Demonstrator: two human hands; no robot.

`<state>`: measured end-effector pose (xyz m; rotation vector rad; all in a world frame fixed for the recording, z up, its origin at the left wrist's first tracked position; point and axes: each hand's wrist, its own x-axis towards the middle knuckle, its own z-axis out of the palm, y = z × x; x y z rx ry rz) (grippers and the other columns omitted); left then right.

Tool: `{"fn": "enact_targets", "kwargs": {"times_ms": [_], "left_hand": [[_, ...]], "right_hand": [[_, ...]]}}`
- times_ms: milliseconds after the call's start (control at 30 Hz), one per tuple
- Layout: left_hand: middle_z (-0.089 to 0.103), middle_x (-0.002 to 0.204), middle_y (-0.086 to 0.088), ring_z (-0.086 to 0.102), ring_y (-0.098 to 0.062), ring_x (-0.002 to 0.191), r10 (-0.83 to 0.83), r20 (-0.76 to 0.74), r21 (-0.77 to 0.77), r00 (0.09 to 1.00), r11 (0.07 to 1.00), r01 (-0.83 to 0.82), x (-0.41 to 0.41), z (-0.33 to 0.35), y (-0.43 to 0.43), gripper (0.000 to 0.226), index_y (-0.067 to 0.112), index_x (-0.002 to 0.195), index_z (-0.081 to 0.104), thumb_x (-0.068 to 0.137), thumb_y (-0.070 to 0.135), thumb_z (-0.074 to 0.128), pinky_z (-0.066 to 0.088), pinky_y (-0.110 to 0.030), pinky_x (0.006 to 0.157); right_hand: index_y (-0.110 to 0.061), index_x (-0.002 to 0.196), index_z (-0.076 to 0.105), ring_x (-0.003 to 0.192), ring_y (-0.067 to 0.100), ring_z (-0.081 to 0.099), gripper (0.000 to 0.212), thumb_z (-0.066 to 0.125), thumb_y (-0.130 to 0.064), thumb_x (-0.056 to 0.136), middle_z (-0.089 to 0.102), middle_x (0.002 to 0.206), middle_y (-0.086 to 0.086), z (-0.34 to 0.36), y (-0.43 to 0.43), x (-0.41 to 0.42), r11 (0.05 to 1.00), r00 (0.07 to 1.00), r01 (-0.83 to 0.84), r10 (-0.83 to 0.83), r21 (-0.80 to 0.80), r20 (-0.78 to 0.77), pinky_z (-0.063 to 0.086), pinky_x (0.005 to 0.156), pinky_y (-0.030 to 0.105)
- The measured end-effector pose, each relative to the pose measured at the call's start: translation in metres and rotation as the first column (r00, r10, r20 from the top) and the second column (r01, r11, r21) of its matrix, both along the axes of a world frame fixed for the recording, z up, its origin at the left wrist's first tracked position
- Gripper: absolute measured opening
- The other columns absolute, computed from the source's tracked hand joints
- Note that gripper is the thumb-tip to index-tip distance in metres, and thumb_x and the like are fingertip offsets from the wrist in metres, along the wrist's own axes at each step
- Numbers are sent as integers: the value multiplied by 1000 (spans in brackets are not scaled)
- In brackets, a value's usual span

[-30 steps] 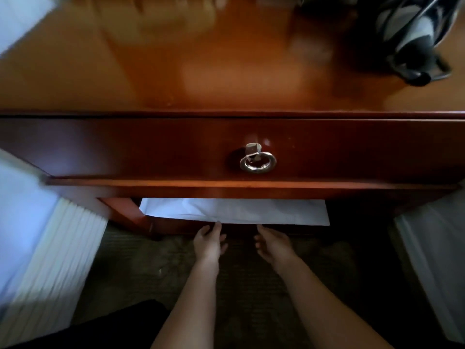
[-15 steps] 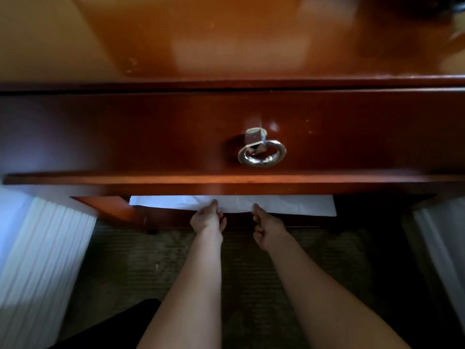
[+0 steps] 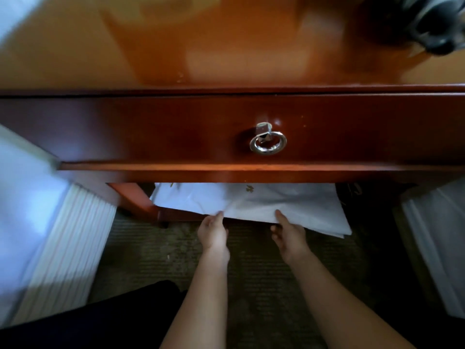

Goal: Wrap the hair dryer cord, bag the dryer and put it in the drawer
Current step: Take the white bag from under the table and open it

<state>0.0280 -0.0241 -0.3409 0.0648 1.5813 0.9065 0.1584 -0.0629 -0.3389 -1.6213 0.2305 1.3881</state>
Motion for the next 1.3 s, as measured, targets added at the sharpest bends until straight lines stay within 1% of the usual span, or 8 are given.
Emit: {"fn": "enact_targets", "kwargs": {"times_ms": [100, 167, 233, 633, 867, 1033, 1133, 1300], "left_hand": [[57, 99, -5, 54, -17, 95, -11, 58, 29, 998, 1000, 9, -6, 20, -9, 12, 11, 100, 56, 90, 14, 61, 46, -37, 91], [58, 120, -13, 56, -26, 112, 33, 141, 45, 989, 998, -40, -9, 36, -13, 46, 6, 129, 45, 88, 15, 65, 45, -44, 96], [57, 127, -16, 55, -32, 118, 72, 213, 58, 975, 995, -86, -14, 55, -19, 58, 10, 136, 41, 85, 18, 68, 45, -48, 99], [56, 128, -13, 51, -25, 125, 225, 318, 293, 921, 900, -322, -48, 191, -76, 36, 5, 124, 54, 91, 16, 61, 46, -40, 98], [56, 116, -12, 54, -26, 117, 136, 318, 495, 938, 820, -287, -64, 274, -105, 26, 8, 119, 53, 95, 17, 54, 44, -45, 91], [58, 114, -9, 58, -25, 109, 63, 359, 639, 931, 710, -294, -71, 344, -119, 8, 19, 103, 55, 95, 20, 54, 50, -45, 83], [63, 118, -7, 61, -24, 109, 12, 363, 733, 932, 614, -293, -78, 385, -120, 30, 16, 124, 54, 94, 24, 53, 52, -36, 67], [62, 113, -5, 62, -22, 105, -9, 312, 868, 950, 410, -281, -91, 468, -122, 12, 21, 105, 56, 97, 19, 49, 53, -34, 66]], "right_hand": [[-17, 98, 53, 88, 15, 58, 16, 64, -14, 87, 60, 97, 1, 22, -15, 3, 989, 997, 71, -68, 133, -27, 46, 94, 34], [-18, 106, 52, 95, 17, 58, 22, 62, -10, 87, 59, 102, 1, 37, -28, 2, 962, 990, 140, -132, 234, -51, 45, 91, 34], [-15, 105, 53, 104, 21, 57, 20, 60, -6, 88, 60, 109, 5, 53, -40, 0, 940, 989, 147, -147, 308, -25, 44, 97, 35], [3, 100, 59, 95, 20, 64, 18, 57, -13, 91, 67, 99, 12, 181, -91, -31, 822, 976, 70, -175, 565, 134, 46, 97, 36], [-3, 76, 59, 65, 12, 63, 22, 61, -20, 89, 64, 73, 5, 278, -137, -38, 803, 930, -120, -115, 584, 349, 51, 69, 27], [-3, 80, 55, 84, 15, 60, 25, 64, -25, 87, 60, 82, 4, 352, -159, -39, 740, 873, -213, -149, 638, 465, 46, 90, 38], [-14, 85, 59, 82, 14, 63, 11, 63, -25, 87, 64, 83, 1, 398, -170, -45, 657, 849, -271, -181, 704, 496, 49, 80, 31], [-6, 98, 65, 64, 2, 67, 22, 62, -26, 88, 69, 79, 0, 466, -171, -56, 479, 800, -369, -273, 797, 534, 46, 50, 10]]}}
